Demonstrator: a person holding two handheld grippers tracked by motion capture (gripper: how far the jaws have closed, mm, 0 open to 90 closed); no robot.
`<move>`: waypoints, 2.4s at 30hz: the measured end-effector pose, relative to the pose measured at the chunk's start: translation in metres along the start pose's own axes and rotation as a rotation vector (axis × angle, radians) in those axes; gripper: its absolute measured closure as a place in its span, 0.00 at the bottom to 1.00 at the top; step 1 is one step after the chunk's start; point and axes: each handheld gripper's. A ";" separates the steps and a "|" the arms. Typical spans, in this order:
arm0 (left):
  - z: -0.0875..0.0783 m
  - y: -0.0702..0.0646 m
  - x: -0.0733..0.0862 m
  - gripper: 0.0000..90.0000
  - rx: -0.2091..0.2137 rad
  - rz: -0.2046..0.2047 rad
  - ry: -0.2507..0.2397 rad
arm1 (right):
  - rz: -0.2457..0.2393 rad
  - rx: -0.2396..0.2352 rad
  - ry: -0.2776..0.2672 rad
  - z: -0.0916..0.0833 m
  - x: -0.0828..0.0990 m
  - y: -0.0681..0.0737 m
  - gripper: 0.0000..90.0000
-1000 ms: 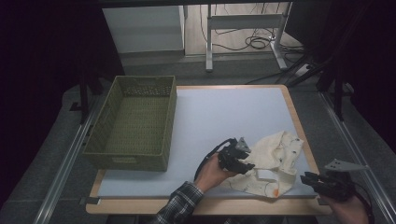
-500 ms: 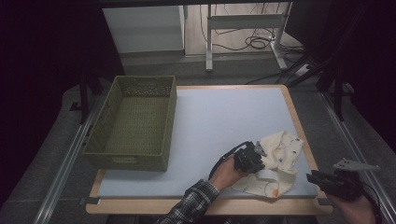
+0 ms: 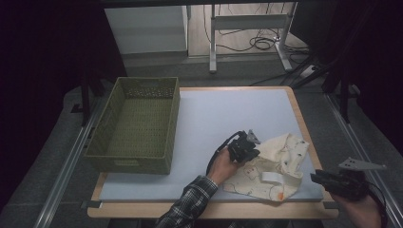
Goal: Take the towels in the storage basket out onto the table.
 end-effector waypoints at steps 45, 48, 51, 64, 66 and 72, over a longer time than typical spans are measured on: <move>0.015 0.055 0.029 0.98 -0.188 -0.132 0.008 | 0.035 0.083 0.029 0.077 -0.035 -0.042 0.68; 0.008 0.063 0.033 0.98 -0.238 -0.124 0.034 | 0.021 0.074 0.020 0.078 -0.038 -0.037 0.68; 0.003 0.070 0.037 0.98 -0.259 -0.132 0.041 | 0.016 0.069 0.019 0.079 -0.041 -0.035 0.68; -0.040 0.098 0.072 0.73 -0.374 -0.284 0.018 | -0.029 -0.009 0.003 0.084 -0.056 -0.009 0.67; -0.040 0.093 0.073 0.70 -0.363 -0.281 0.015 | -0.032 -0.018 0.003 0.084 -0.057 -0.006 0.67; -0.043 0.056 0.085 0.52 -0.293 -0.236 0.006 | -0.067 -0.065 0.002 0.084 -0.069 0.013 0.65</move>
Point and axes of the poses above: each handheld gripper's, and its own axes: z roughly forward along the jaws, x roughly out of its underside, y roughly to its left, and after that the axes turned 2 degrees about y, right-handed
